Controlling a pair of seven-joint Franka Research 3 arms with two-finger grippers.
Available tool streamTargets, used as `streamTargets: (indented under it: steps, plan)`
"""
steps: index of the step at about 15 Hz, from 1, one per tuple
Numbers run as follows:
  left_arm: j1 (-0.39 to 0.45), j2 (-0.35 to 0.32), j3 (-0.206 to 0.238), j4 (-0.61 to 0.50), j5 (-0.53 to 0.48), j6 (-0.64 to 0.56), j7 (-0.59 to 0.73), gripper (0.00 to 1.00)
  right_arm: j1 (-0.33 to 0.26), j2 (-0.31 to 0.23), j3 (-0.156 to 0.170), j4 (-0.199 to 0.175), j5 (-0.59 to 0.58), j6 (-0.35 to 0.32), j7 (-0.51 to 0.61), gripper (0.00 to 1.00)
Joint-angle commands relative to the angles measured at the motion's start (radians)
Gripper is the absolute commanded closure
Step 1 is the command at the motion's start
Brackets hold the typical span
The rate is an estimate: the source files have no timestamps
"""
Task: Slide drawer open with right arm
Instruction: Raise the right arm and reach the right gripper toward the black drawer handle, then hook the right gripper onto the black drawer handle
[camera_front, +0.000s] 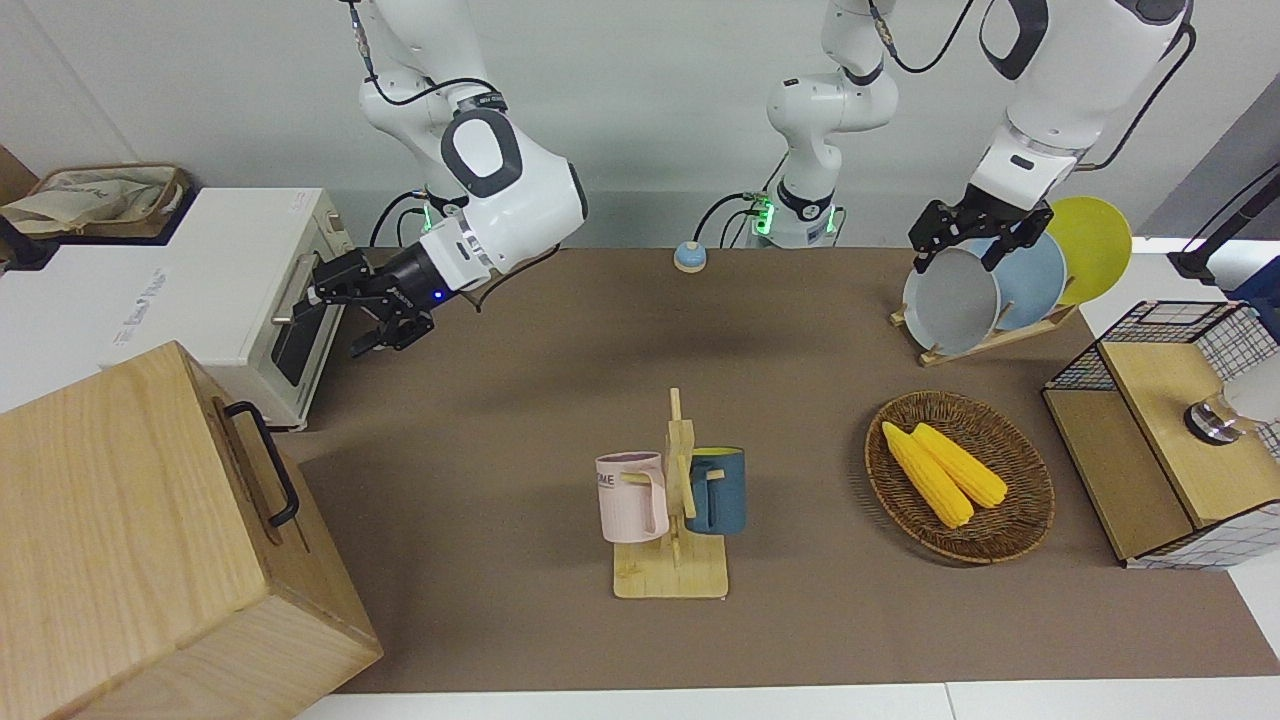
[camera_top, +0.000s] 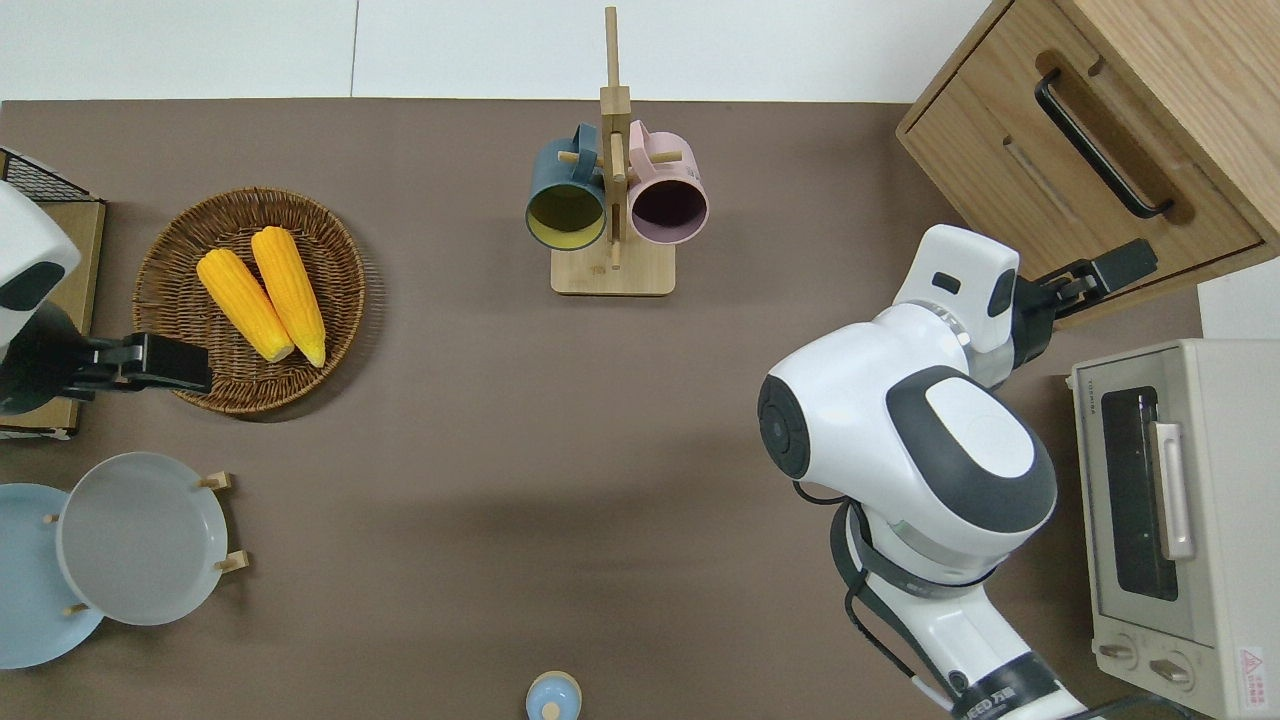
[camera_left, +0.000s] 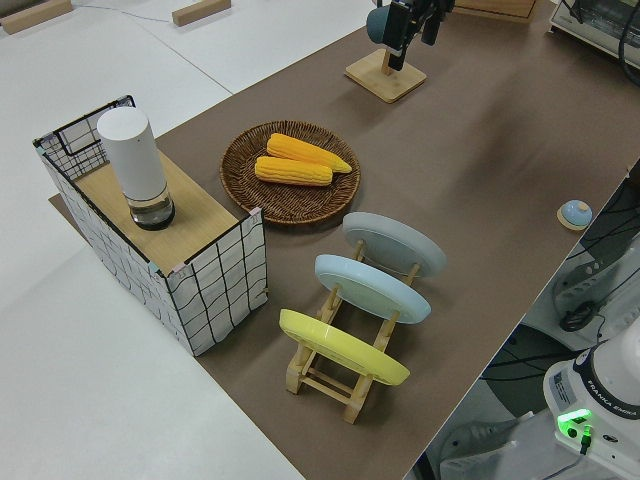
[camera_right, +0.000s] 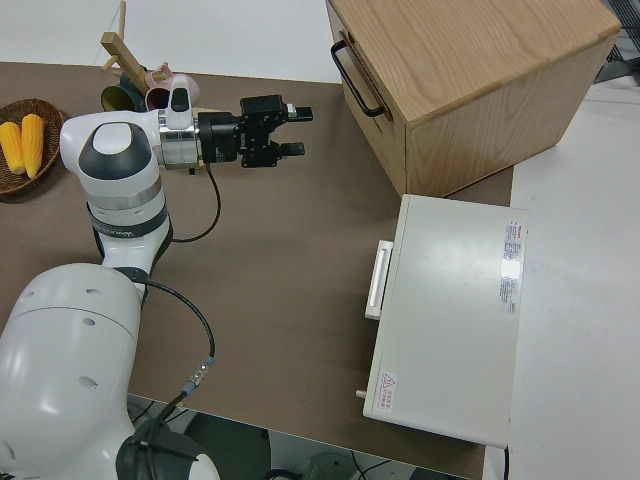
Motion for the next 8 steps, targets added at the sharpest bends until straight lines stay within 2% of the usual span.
streamTargets:
  steps: [1,4,8]
  plan:
    - [-0.005,-0.010,0.005,-0.005,0.011,-0.012,0.007,0.00,-0.006,-0.006,0.003,-0.074,-0.126,0.034,0.074,0.019]
    - [-0.006,-0.010,0.005,-0.005,0.011,-0.013,0.007,0.00,-0.036,0.005,0.001,-0.095,-0.207,0.118,0.085,0.021]
    - [-0.005,-0.012,0.004,-0.005,0.011,-0.012,0.007,0.00,-0.073,0.039,0.001,-0.092,-0.304,0.163,0.091,0.021]
